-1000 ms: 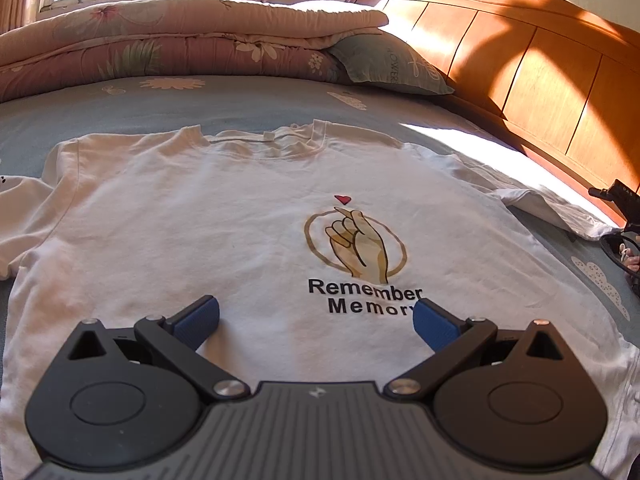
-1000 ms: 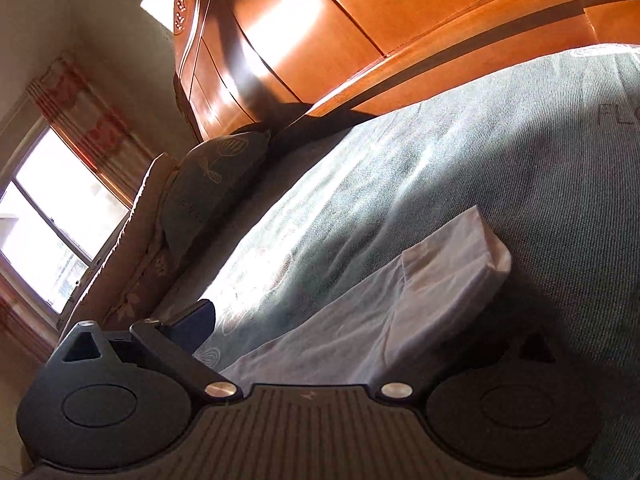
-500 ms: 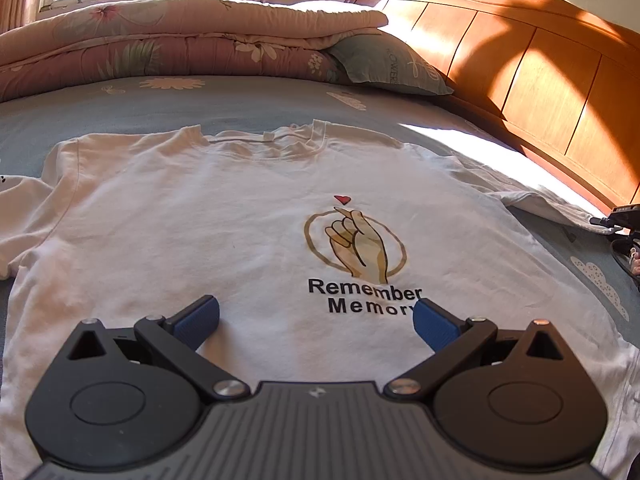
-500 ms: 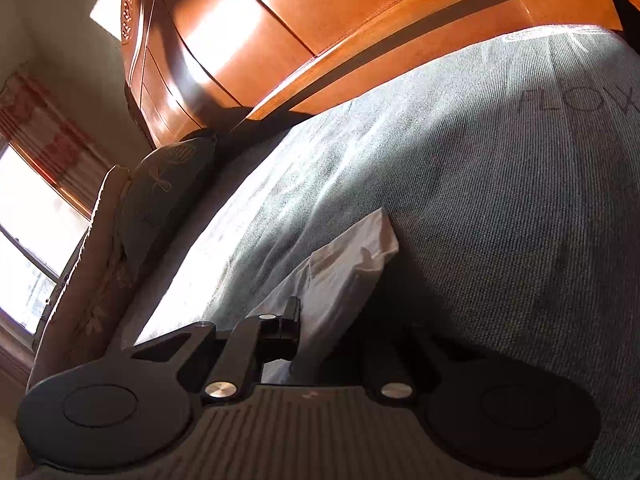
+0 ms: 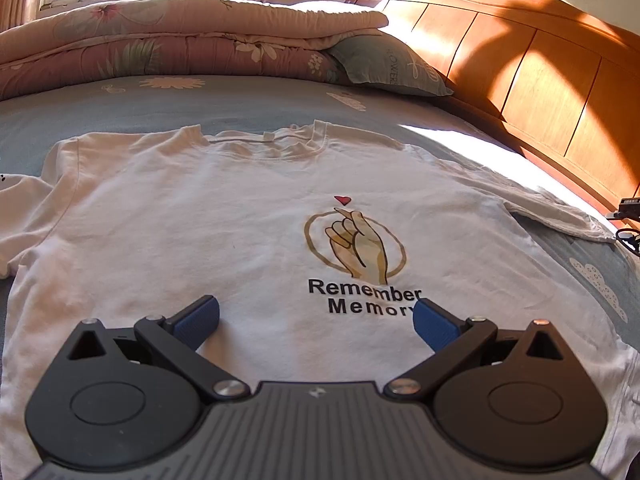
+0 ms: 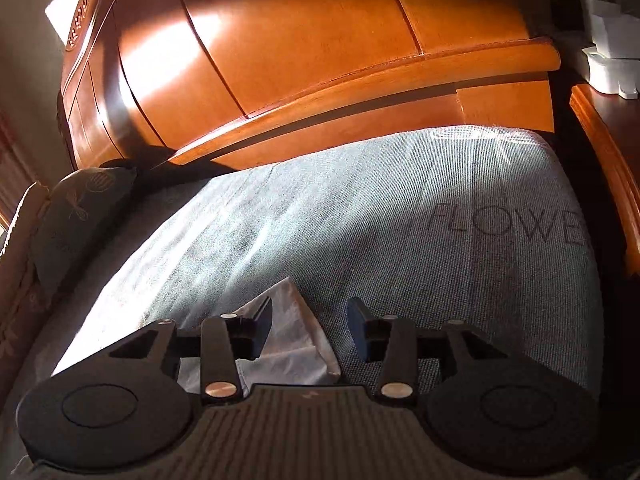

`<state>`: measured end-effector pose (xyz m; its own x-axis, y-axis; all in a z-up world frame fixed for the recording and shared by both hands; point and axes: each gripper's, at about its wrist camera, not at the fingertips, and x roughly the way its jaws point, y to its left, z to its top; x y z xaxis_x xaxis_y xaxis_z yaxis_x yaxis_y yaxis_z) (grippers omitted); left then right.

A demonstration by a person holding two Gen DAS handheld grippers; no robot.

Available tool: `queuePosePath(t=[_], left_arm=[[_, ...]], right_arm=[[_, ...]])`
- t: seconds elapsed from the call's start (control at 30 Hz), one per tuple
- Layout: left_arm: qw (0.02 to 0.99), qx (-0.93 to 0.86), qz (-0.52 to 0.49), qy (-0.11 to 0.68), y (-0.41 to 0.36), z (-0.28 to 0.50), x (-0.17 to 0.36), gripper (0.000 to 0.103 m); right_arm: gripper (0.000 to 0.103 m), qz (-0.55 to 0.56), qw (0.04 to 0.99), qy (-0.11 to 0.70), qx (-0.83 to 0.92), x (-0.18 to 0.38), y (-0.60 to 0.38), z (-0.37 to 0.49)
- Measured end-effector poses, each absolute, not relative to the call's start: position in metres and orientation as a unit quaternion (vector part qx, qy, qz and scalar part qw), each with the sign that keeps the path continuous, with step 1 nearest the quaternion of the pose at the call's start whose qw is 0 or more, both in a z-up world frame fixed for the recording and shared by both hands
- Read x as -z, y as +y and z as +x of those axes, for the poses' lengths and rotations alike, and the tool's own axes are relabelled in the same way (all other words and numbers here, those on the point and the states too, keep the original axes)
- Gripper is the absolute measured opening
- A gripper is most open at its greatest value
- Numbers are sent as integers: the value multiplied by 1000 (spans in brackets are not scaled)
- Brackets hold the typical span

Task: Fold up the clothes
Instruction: 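Lay the sleeve across the shirt body and open the right gripper, then smooth the folded sleeve along the shirt with the right gripper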

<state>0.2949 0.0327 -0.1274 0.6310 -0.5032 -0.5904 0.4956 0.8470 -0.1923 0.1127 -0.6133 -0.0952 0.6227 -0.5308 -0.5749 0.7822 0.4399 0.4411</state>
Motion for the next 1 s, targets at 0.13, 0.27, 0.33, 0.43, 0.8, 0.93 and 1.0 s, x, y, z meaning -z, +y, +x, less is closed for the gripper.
queuePosePath(t=[0.13,0.27,0.33,0.43,0.8,0.93,1.0], left_arm=[[903,277,-6,329,33,295,127,102],[903,277,-6,329,33,295,128,102],[903,278,-6,329,33,295,127,102],[903,278,-6,329,34,295,128,102],[902,278,-3,329,33,295,127,102],[902,278,-1,329,33,294,127,102],[902,278,-2,329,33,294,127,102]], right_arm=[[68,292,868,219,337,71,-578,151],[71,265,883,293,255,67,-546,213],[71,265,872,335,240,72,-531,239],[72,223,860,393,237,76,-503,272],[99,139,856,417,272,88,-514,331],[101,152,867,424,214,64,-481,315],[101,152,859,446,202,62,-463,314]])
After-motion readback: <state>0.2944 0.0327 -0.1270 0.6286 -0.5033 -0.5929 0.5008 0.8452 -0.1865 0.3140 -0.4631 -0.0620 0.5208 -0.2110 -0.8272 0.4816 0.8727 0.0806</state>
